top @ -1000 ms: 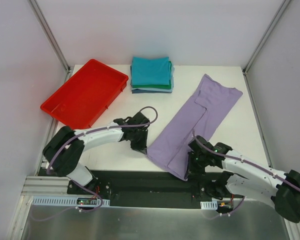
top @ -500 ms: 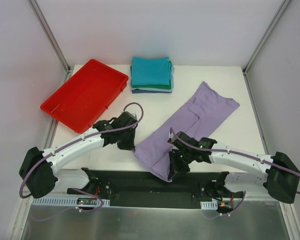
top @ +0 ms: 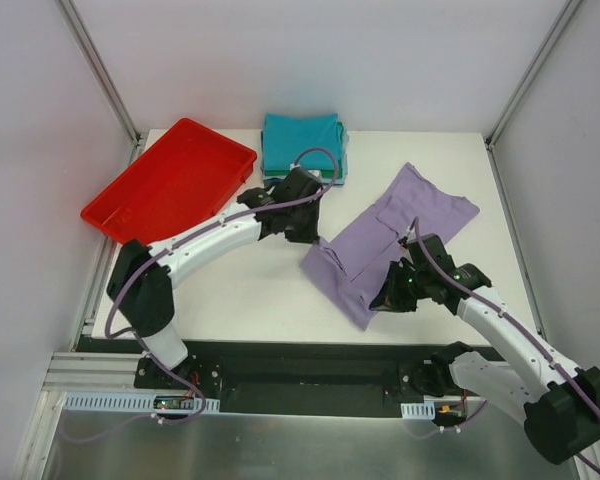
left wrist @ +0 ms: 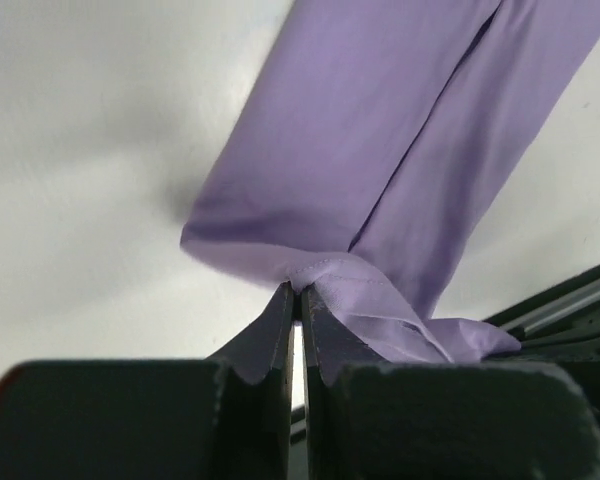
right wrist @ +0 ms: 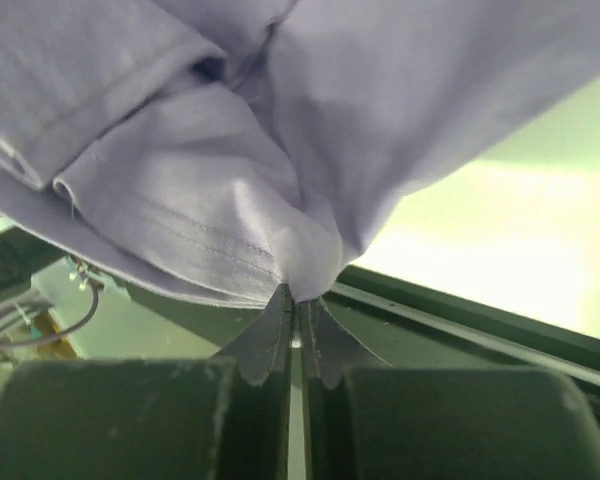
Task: Fold and stack the t-shirts
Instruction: Fold the folded rectangular tshirt in 1/3 of the way
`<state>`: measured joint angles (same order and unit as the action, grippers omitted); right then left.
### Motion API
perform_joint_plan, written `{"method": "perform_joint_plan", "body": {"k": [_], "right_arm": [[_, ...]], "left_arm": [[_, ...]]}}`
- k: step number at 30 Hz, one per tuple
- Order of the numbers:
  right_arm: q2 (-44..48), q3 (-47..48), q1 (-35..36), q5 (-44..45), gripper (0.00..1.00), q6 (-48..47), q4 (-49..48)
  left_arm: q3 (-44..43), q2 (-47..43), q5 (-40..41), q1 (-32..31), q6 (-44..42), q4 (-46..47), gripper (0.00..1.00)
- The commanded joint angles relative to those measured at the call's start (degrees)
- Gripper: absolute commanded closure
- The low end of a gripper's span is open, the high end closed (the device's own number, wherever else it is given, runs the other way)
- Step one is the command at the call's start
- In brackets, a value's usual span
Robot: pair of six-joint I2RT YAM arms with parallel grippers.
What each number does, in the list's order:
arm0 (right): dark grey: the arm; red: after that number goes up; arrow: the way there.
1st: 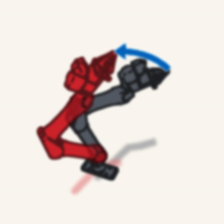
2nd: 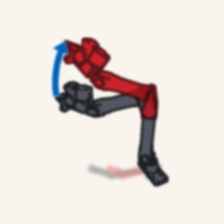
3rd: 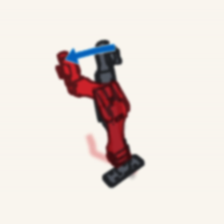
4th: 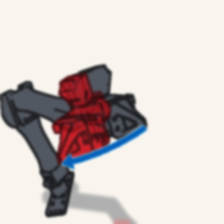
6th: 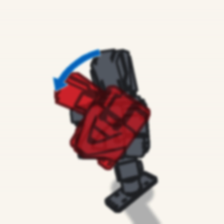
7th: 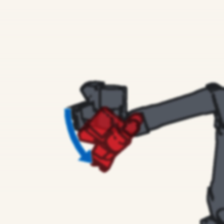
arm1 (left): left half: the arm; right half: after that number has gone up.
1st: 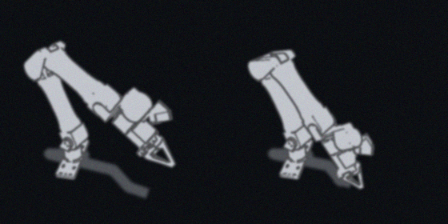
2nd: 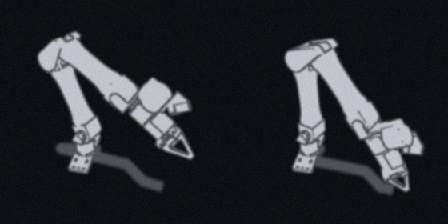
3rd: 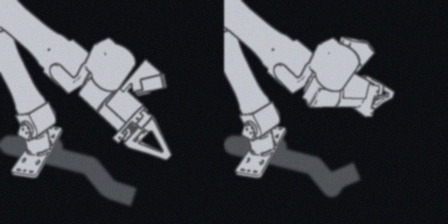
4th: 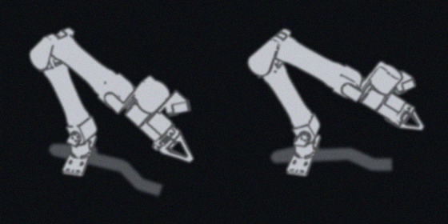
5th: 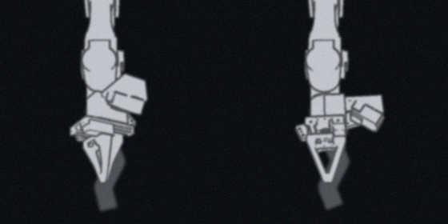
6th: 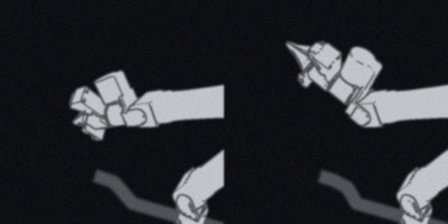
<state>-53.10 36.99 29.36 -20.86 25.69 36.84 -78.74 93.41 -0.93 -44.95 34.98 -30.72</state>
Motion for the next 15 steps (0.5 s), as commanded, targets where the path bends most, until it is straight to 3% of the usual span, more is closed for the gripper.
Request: {"method": "perform_joint_plan", "body": {"k": [1,9,15], "right_arm": [[-0.3,3.4,-6.5,4.5,1.00,-6.4,4.2],[0.5,5.8,-15.7,15.0,1.00,-9.1,5.7],[0.0,6.8,-20.9,15.1,1.00,-11.4,5.2]], "left_arm": [[-10.2,7.3,1.0,1.2,-3.2,1.2,1.00],[-24.1,18.6,-3.3,3.2,-5.0,1.4,1.00],[-33.7,25.4,-7.1,3.3,-7.6,1.4,1.00]]}}
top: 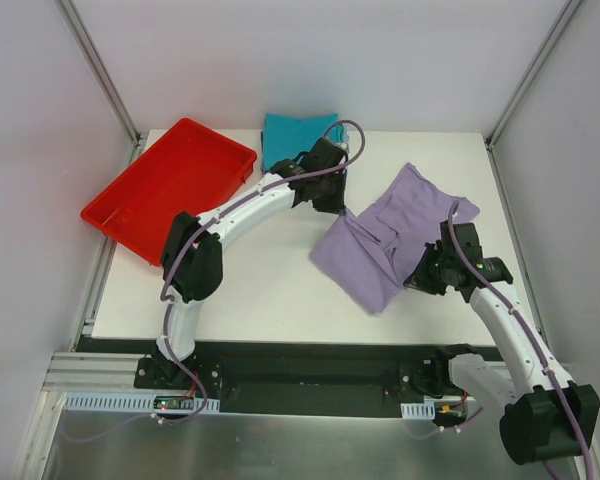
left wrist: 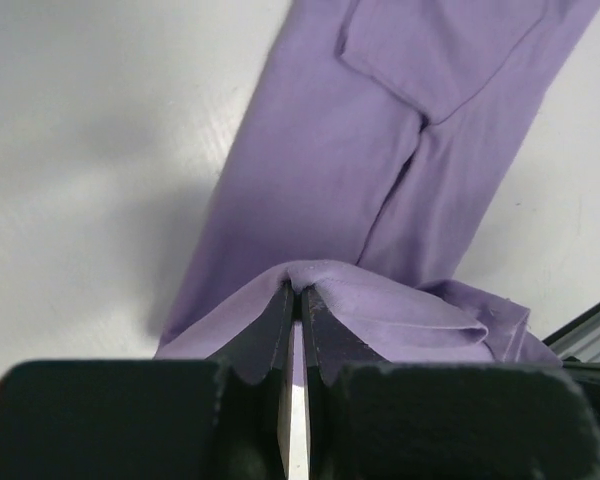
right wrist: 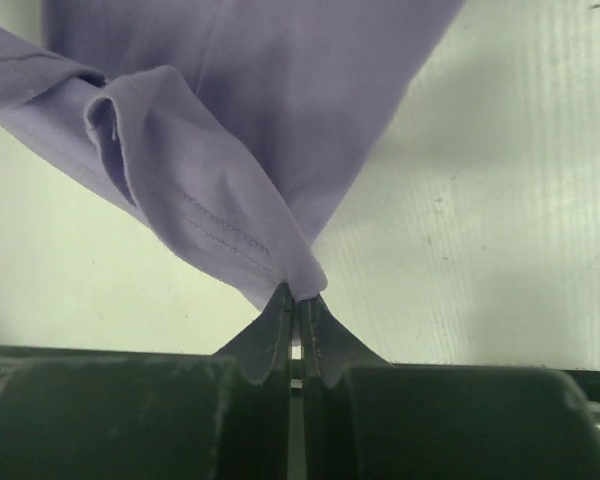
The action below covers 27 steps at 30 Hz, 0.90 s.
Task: Fold and stack the t-shirts
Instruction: Fold the folded rectangular tshirt in 1/3 of the way
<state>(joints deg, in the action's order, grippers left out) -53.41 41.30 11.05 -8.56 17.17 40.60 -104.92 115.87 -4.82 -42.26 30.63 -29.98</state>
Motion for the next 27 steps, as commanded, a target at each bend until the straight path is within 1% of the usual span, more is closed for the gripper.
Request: {"method": "perform_joint_plan", "body": {"k": [1,6,11,13,16,23,27], "right_arm": [[0.2,2.6,-3.4,3.0,1.00,-3.1,1.0],[-1.2,3.4,-6.9,4.5,1.00,-4.2,-1.1],[-4.5,3.8,-10.5,1.7,1.00,-5.1,-5.8],[-6.3,3.8,-10.9,0.5,1.00,-5.7,-8.0],[-9.2,4.2,-12.8,0.4,1.00,-5.8,-10.3],[-16.5,5.1,-14.7,-1.4,1.00,-6.9,-15.5],[-20.9,5.7,-15.8,-2.6,1.00,-6.8,-18.4]], "left_arm": [[-9.2,4.3,-3.9,0.6,-3.7,0.6,1.00],[-15.7,9.4,-4.5,0.9,-5.1,0.6,1.00],[-20.0,13.3,-5.4,1.2,-4.9,0.6,1.00],[-21.6,15.1,-5.3,1.3,-4.8,1.0,1.00],[-24.1,17.9,-6.2,1.5,-4.7,1.4,0.99],[-25.6,22.4,-6.9,2.6,-3.7,3.0,0.94],[-25.6,24.3,-9.1,3.3,-2.2,4.5,0.94]]}}
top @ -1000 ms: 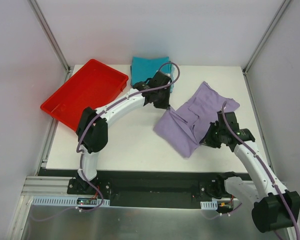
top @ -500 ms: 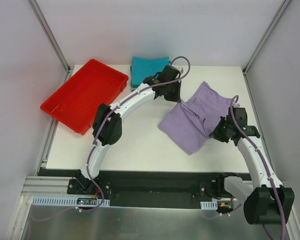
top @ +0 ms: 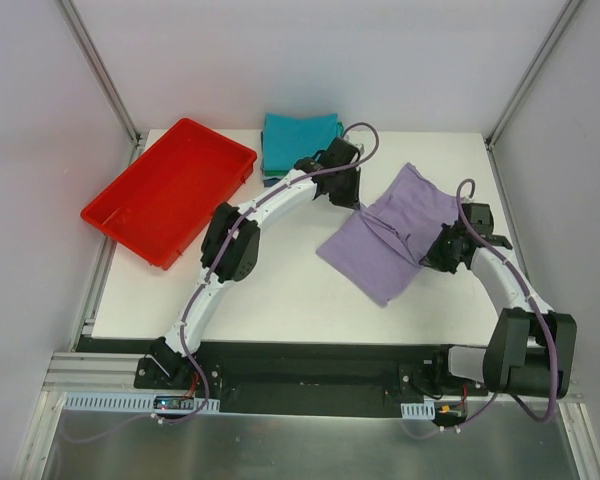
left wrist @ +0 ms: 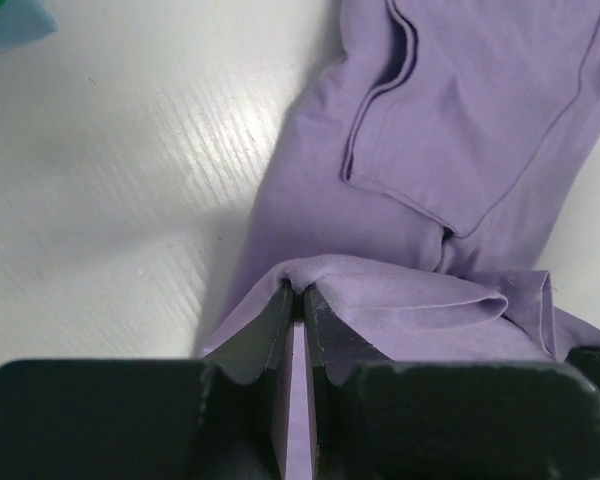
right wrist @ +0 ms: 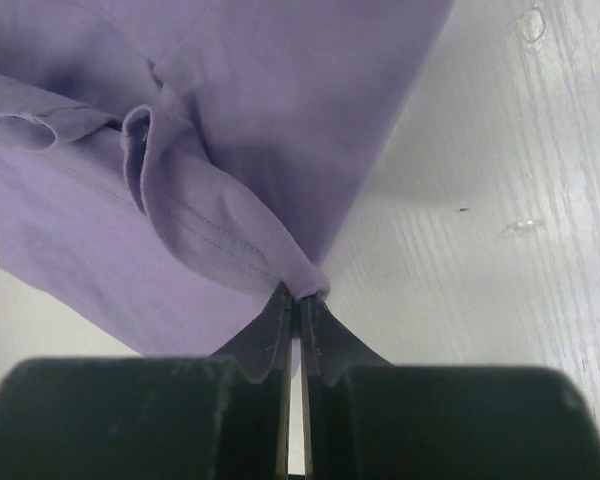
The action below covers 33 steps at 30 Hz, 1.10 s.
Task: Fold and stack the t-shirts
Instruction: Fold the folded rectangular tshirt in 1/3 of the way
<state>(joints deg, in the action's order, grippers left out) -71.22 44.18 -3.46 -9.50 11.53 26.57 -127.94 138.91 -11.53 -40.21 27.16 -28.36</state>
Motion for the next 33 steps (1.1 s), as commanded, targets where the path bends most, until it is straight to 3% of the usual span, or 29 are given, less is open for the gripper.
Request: {"method": "perform_joint_plan", "body": {"k": [1,6,8,10,11,14,15,16,18,23,27,33], "right_arm": [[-3.9,2.9,-1.3,-1.8,1.00,-1.0,-4.9],[-6.6,2.8,-1.6,-2.2,0.99,-1.0,-7.7],[-7.8,2.9,-2.0,-1.8,0.96,-1.3,-8.9],[-9.5,3.7,-2.9,-1.8,0.81,-1.5,-10.1],[-10.4,4.5,-3.2,-2.8,0.70,-1.6,-10.2],[-10.9,7.2,-3.7,-3.3,0.56,-2.7,-9.1],[-10.1,7.9,-3.7,-2.6,0.47,-2.8,-8.2],[-8.6,8.6,-3.7,-1.4,0.37,-2.9,-6.9],[-4.1,9.1,-3.7,0.0,0.04,-3.3,-4.8],[6.2,6.0,-3.1,-4.7,0.04,-3.4,-0.6],[12.2,-1.1,1.5,-11.8,0.04,-1.0,-5.9],[5.8,1.1,15.5,-5.0,0.04,-2.9,-5.6]], "left_arm": [[-2.8,1.8,-2.9,1.4,1.6,3.6,0.95],[-2.7,3.6,-6.0,1.9,2.5,5.4,0.93],[-2.8,4.3,-6.4,1.9,2.6,5.9,0.88],[-2.8,4.6,-7.5,2.1,2.7,6.8,0.68],[-3.1,4.6,-8.8,2.1,2.8,7.2,0.54],[-3.3,3.1,-14.3,2.7,3.6,7.5,0.13],[-2.9,2.0,-15.8,2.8,3.7,7.6,0.01],[-1.9,0.7,-16.6,2.9,3.6,7.6,0.01],[2.1,-4.9,-16.5,2.9,3.0,7.6,0.01],[21.3,-20.1,-8.0,3.0,3.3,8.2,0.01],[37.1,-30.4,-11.5,5.3,6.6,11.7,0.01],[54.6,-41.2,-10.2,8.0,8.2,14.8,0.01]]}}
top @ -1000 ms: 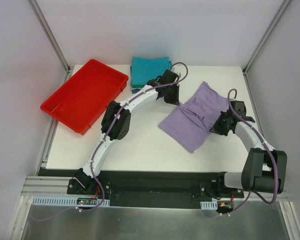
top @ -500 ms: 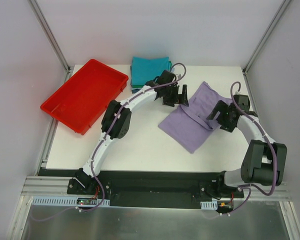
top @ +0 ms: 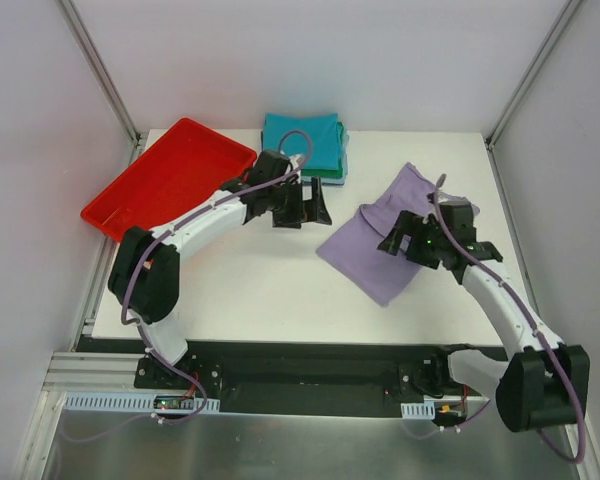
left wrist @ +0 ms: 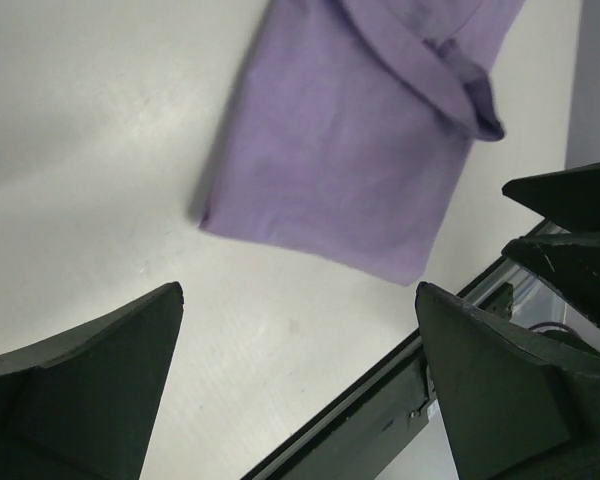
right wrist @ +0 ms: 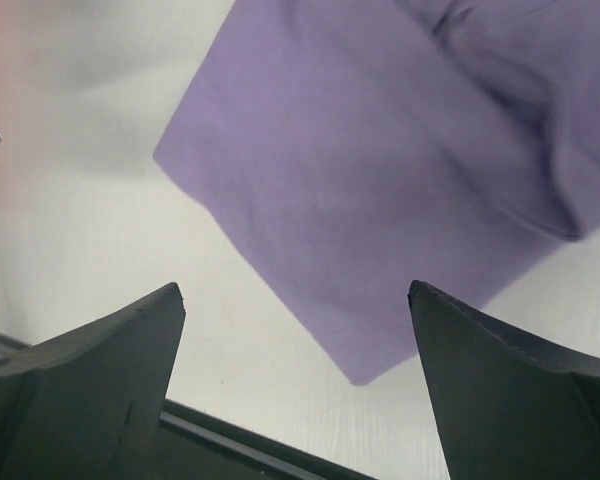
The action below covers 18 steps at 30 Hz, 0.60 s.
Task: Fold and stack the t-shirts
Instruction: Fold the folded rectangular tshirt in 1/3 of the way
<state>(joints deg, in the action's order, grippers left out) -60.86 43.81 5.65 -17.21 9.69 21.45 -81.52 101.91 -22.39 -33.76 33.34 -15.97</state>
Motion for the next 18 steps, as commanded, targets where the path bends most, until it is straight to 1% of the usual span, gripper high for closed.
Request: {"method": "perform_joint_plan", "body": {"k": [1,4,6,9,12,15,18], "right_arm": [[-6.9,2.6,7.5,4.1,0.04,-1.6,-0.6],[-14.7,6.4,8.7,4.8,0.04,-2.5,-1.1],[-20.4,9.5,8.8,7.0,0.04,-2.0,0.8],[-24.7,11.8,8.3,10.7,0.04,-2.8,-1.6],[-29.3,16.3,5.0,13.5,0.04,-4.0,-2.0],[-33.7,20.6,0.2,15.7,0.04,-4.2,-1.7],[-36.3,24.6,-4.3,16.7,0.04,-5.6,-1.3]], "left_arm": [[10.5,-5.3,1.2,1.9,2.2,3.0,0.01],[14.1,-7.2,0.9,2.6,2.3,4.1,0.01],[15.2,-7.6,0.6,3.4,2.6,4.4,0.01],[16.4,-7.8,-0.3,4.5,2.8,5.2,0.01],[16.8,-7.2,-1.9,4.8,3.3,6.6,0.01],[16.5,-6.3,-3.5,5.3,3.1,6.9,0.01],[16.8,-5.9,-3.7,5.5,2.8,7.2,0.01]]}}
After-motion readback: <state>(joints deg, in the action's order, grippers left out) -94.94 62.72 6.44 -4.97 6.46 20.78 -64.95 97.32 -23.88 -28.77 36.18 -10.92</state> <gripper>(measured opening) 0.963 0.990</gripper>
